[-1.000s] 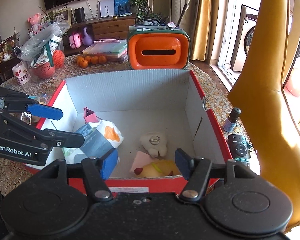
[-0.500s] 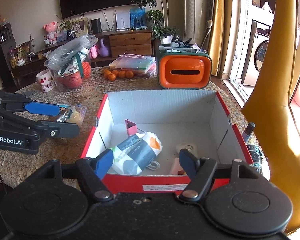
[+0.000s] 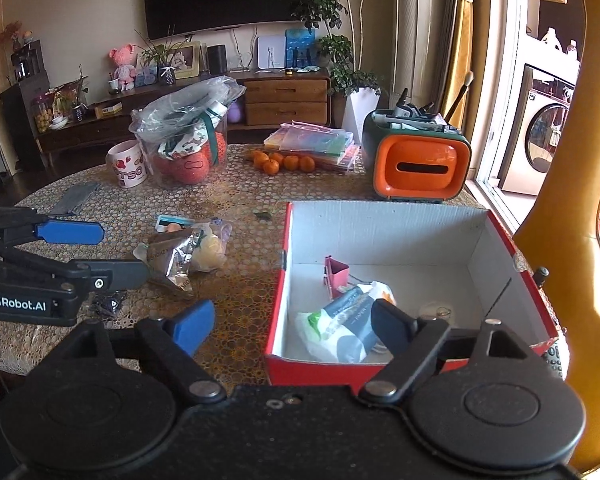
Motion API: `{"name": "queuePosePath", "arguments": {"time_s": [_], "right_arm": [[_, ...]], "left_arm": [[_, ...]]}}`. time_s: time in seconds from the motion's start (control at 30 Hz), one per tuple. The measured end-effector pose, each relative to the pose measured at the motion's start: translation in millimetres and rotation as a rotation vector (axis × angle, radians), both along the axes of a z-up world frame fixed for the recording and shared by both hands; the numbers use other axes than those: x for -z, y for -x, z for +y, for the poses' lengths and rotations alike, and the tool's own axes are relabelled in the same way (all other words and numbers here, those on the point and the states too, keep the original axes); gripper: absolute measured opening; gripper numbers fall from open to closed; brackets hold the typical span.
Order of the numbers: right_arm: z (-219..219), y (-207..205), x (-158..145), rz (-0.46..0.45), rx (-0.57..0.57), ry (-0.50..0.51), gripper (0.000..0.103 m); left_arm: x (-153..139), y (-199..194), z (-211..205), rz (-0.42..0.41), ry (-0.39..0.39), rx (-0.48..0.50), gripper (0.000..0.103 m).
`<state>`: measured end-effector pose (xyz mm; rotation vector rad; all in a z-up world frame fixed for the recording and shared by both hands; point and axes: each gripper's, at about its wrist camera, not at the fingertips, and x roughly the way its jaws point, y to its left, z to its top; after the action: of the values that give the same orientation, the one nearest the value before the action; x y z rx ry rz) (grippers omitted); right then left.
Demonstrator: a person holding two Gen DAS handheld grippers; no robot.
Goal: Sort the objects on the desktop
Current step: 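Withdraw both tools from the box back toward the table items, then reach the left tool to the black parts bag while the right tool reaches the silver foil bag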
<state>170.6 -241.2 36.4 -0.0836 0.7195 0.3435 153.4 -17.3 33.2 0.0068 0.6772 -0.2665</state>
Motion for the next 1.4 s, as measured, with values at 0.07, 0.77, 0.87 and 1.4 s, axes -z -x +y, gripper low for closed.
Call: {"name": "queuePosePath", "arguments": {"time_s": [0.07, 0.77, 0.87, 1.4], "right_arm": [[13, 1, 2, 0.004, -0.007, 0.002, 0.086], [114, -29, 28, 0.038, -0.049, 0.011, 0.093], [124, -37, 35, 0.048, -0.049, 0.01, 0.093], [171, -83, 75, 0.115, -0.081, 0.033, 0.095]], "left_arm": [[3, 4, 11, -0.001, 0.004, -0.02, 0.077], [75, 7, 89, 0.083, 0.019, -0.151, 0.087], [86, 3, 95, 0.089, 0.035, -0.16, 0.099], [133, -30, 114, 0.161, 0.046, -0.21, 0.101]]}}
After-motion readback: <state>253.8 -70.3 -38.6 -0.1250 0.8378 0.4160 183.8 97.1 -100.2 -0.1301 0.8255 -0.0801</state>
